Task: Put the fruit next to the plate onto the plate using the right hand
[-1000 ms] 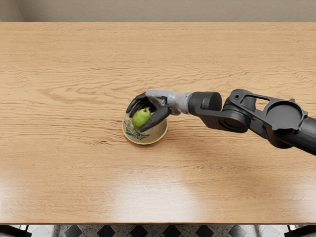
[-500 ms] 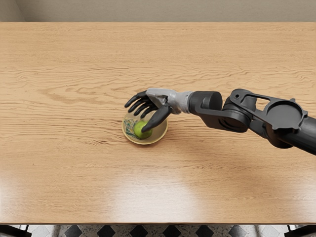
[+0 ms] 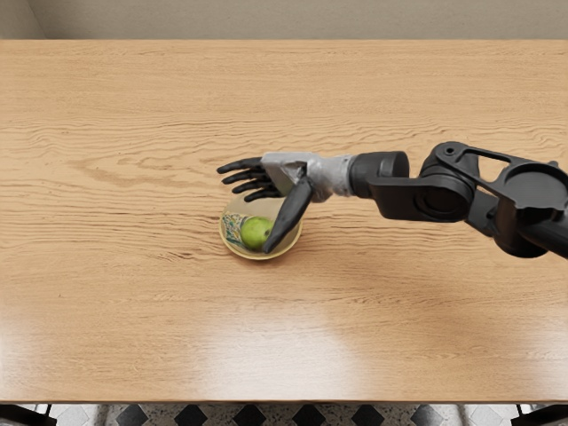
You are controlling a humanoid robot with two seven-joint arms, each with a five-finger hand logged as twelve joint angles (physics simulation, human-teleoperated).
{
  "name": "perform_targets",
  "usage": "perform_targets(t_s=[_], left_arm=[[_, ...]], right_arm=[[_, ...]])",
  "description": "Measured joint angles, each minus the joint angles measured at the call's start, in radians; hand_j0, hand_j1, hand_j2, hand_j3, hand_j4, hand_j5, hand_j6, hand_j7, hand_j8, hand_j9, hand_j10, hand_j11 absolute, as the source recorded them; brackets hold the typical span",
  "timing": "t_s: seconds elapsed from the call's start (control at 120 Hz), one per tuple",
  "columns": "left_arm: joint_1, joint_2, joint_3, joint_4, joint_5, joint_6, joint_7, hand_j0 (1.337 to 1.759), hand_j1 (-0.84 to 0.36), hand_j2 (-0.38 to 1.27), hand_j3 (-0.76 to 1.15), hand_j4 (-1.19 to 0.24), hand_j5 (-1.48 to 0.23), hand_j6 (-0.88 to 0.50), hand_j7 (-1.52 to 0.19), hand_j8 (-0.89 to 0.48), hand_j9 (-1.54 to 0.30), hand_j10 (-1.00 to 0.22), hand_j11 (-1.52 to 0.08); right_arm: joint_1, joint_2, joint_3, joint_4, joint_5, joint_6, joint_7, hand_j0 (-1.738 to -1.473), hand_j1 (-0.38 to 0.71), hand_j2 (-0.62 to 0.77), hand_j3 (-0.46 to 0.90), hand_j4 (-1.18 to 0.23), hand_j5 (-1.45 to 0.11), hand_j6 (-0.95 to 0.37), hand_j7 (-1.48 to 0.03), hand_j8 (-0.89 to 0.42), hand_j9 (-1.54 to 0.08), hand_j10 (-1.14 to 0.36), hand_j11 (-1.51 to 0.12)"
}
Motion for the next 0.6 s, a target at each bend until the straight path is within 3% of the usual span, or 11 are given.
perform_targets(t_s=[0.467,0.6], left_arm=[[0.000,0.000,0.000,0.000,0.000,0.000,0.000,1.658,0.32,0.00,0.00,-0.02,-0.03,-0.02,-0.03,-0.02,-0.03,-0.02,-0.03],[0.000,0.000,0.000,0.000,0.000,0.000,0.000,1.658,0.32,0.00,0.00,-0.02,-0.03,-0.02,-0.03,-0.02,-0.03,-0.02,-0.03]], right_arm=[[-0.052,-0.204,0.080,0.059,0.156,0.214,0.012,-1.658,-0.34,0.00,0.00,-0.01,-0.01,-0.01,-0.01,-0.01,-0.01,-0.01,-0.01],[-0.102,-0.270,0.119,0.063,0.163,0.224,0.044,-1.658,-0.34,0.00,0.00,0.00,-0.01,0.00,-0.01,0.00,-0.01,0.00,-0.01]])
